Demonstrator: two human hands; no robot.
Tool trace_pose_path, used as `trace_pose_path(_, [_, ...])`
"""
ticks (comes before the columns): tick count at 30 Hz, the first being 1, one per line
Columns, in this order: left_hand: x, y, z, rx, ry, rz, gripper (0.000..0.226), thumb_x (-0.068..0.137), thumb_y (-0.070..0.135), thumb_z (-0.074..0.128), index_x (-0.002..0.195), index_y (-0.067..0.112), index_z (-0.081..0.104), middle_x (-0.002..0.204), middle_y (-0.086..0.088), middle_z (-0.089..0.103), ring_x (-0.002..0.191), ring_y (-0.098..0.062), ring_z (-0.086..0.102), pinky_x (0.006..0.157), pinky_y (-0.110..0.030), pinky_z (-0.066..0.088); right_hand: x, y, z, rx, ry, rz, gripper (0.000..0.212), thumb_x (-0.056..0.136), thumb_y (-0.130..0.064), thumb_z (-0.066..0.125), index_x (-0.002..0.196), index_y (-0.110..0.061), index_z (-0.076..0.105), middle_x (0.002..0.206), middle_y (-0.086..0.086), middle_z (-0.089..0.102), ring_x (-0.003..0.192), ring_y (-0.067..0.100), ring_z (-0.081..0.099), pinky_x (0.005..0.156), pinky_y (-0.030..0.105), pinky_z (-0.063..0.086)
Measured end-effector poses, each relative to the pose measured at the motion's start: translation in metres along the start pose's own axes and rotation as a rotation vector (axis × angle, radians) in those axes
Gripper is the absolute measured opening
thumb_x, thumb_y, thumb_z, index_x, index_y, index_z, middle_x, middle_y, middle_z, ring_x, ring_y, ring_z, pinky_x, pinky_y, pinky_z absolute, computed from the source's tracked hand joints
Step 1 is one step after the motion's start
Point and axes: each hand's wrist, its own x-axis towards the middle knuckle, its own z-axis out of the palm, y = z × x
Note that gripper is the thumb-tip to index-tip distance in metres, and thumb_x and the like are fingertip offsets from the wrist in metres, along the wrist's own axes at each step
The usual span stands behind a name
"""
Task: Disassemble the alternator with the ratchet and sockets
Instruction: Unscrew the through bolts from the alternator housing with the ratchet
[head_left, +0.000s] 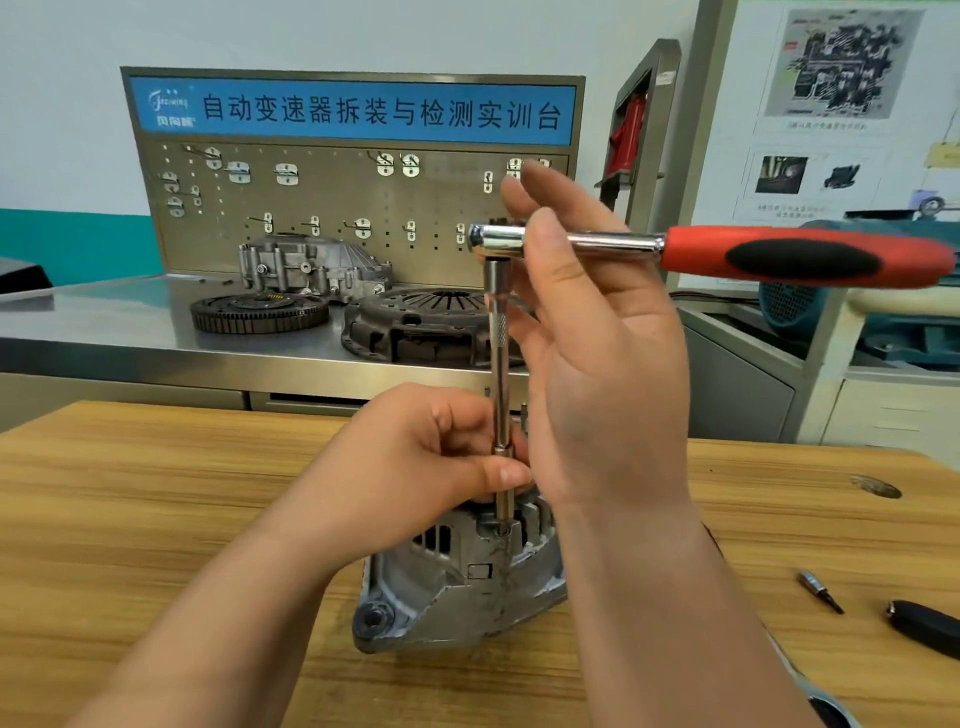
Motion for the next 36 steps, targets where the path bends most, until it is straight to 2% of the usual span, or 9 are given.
trace_pose_path(2, [0.0006, 0.0005, 0.0009, 0.023, 0.013, -0.003, 0.038, 0.074, 0.017, 0.076, 0.089, -0.014, 0.061, 0.083, -0.032, 0.066, 0.077, -0.045, 0.064, 0.076, -0.054, 0.054, -0.0004, 0.0007, 0.0008, 0.038, -0.014, 0.031, 0.019, 0.094, -0.024, 0.052, 0.106, -0.023, 0.067, 0.108, 0.014, 0.069, 0.09, 0.02, 0.063, 0.085, 0.028, 0.049])
trace_pose_path(6, [0.0006, -0.0026, 0.0013, 0.04, 0.04, 0.054, 0.022, 0.074, 0.022, 0.075, 0.061, 0.009, 0.063, 0.052, -0.003, 0.058, 0.052, -0.011, 0.05, 0.052, -0.026, 0.046, 0.0042, -0.0005, -0.0057, 0.202, -0.011, 0.247, 0.03, 0.094, -0.039, 0.043, 0.099, -0.019, 0.064, 0.093, 0.002, 0.075, 0.079, 0.02, 0.07, 0.077, 0.028, 0.054])
trace_pose_path(9, [-0.0011, -0.0004, 0.0003, 0.026, -0.016, 0.075, 0.025, 0.078, 0.025, 0.068, 0.058, 0.014, 0.058, 0.048, 0.011, 0.045, 0.048, -0.003, 0.037, 0.048, -0.016, 0.033, 0.0058, -0.0021, -0.0066, 0.251, 0.017, 0.243, 0.026, 0.088, -0.036, 0.049, 0.101, -0.019, 0.065, 0.092, 0.001, 0.075, 0.078, 0.018, 0.069, 0.073, 0.026, 0.052])
trace_pose_path(16, [0.0, -0.0035, 0.0024, 0.053, 0.073, 0.08, 0.027, 0.074, 0.023, 0.074, 0.087, -0.001, 0.07, 0.075, -0.01, 0.073, 0.074, -0.028, 0.069, 0.075, -0.04, 0.057, 0.0022, 0.0012, -0.0015, -0.101, 0.073, -0.161, 0.021, 0.091, -0.012, 0.054, 0.103, -0.021, 0.068, 0.105, -0.005, 0.071, 0.101, 0.01, 0.064, 0.091, 0.03, 0.048])
trace_pose_path(20, [-0.0016, 0.0014, -0.0017, -0.006, -0.028, 0.072, 0.054, 0.072, 0.038, 0.063, 0.092, -0.013, 0.063, 0.087, -0.033, 0.065, 0.083, -0.047, 0.062, 0.079, -0.057, 0.051, 0.0, 0.0012, -0.001, 0.029, 0.017, -0.009, 0.023, 0.094, -0.025, 0.047, 0.108, -0.023, 0.065, 0.111, -0.003, 0.071, 0.095, 0.024, 0.07, 0.081, 0.029, 0.052])
trace_pose_path(25, [-0.0011, 0.0016, 0.001, -0.038, 0.006, 0.065, 0.022, 0.076, 0.02, 0.067, 0.068, 0.0, 0.062, 0.056, 0.007, 0.066, 0.057, -0.001, 0.061, 0.056, -0.016, 0.049, 0.0006, -0.0019, -0.0028, 0.138, 0.023, 0.105, 0.024, 0.096, -0.029, 0.047, 0.11, -0.016, 0.061, 0.101, 0.004, 0.074, 0.086, 0.019, 0.068, 0.071, 0.025, 0.051])
trace_pose_path(30, [-0.0003, -0.0005, 0.0029, -0.029, 0.089, 0.079, 0.055, 0.056, 0.045, 0.065, 0.083, -0.002, 0.069, 0.078, -0.017, 0.072, 0.077, -0.035, 0.068, 0.074, -0.048, 0.056, 0.0002, -0.0016, -0.0008, -0.029, 0.031, -0.072, 0.02, 0.091, -0.017, 0.054, 0.104, -0.022, 0.068, 0.095, 0.005, 0.07, 0.091, 0.012, 0.062, 0.083, 0.03, 0.048])
trace_pose_path(34, [-0.0012, -0.002, -0.0005, -0.006, 0.011, 0.093, 0.029, 0.073, 0.034, 0.062, 0.07, 0.006, 0.066, 0.06, -0.005, 0.064, 0.056, -0.02, 0.054, 0.055, -0.029, 0.046, 0.0003, 0.0001, -0.0018, 0.15, -0.036, 0.095, 0.023, 0.094, -0.031, 0.048, 0.106, -0.021, 0.065, 0.107, 0.001, 0.072, 0.085, 0.022, 0.069, 0.072, 0.027, 0.051])
trace_pose_path(36, [-0.0027, 0.0003, -0.0005, -0.024, 0.002, 0.07, 0.015, 0.074, 0.029, 0.062, 0.066, 0.018, 0.069, 0.06, 0.007, 0.067, 0.059, -0.007, 0.06, 0.059, -0.021, 0.05, 0.0007, -0.001, -0.0019, 0.19, -0.01, 0.162, 0.033, 0.089, -0.04, 0.046, 0.108, -0.018, 0.063, 0.103, 0.003, 0.074, 0.081, 0.021, 0.07, 0.068, 0.026, 0.053])
